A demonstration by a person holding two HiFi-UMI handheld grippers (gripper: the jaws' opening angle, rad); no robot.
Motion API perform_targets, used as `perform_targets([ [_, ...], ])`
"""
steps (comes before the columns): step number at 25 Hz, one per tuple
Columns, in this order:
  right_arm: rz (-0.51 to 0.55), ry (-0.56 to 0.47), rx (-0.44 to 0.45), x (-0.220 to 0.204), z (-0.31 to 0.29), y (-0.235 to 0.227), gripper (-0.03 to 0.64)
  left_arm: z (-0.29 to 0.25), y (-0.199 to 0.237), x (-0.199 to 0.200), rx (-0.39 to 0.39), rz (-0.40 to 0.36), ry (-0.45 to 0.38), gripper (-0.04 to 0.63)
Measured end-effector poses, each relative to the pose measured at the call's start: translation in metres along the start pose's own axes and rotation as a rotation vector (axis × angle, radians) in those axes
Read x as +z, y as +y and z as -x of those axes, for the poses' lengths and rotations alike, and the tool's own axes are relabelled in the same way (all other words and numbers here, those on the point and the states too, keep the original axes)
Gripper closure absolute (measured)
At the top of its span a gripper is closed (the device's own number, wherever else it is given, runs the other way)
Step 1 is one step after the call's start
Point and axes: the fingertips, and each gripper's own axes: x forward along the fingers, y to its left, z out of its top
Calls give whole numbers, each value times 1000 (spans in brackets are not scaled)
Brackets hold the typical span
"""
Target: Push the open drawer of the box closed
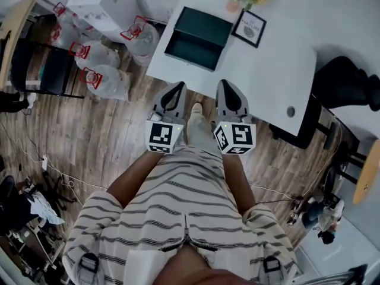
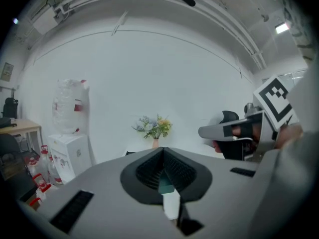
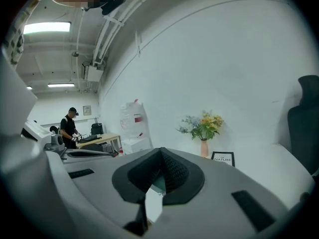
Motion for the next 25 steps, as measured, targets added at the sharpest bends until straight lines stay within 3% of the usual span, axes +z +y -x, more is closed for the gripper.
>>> perform_targets([
  [9, -27, 88, 38, -21, -52, -52, 607, -52, 3, -32, 57, 10, 89, 594],
  [25, -78, 253, 23, -83, -138, -123, 588, -113, 19, -88, 113, 51, 195, 594],
])
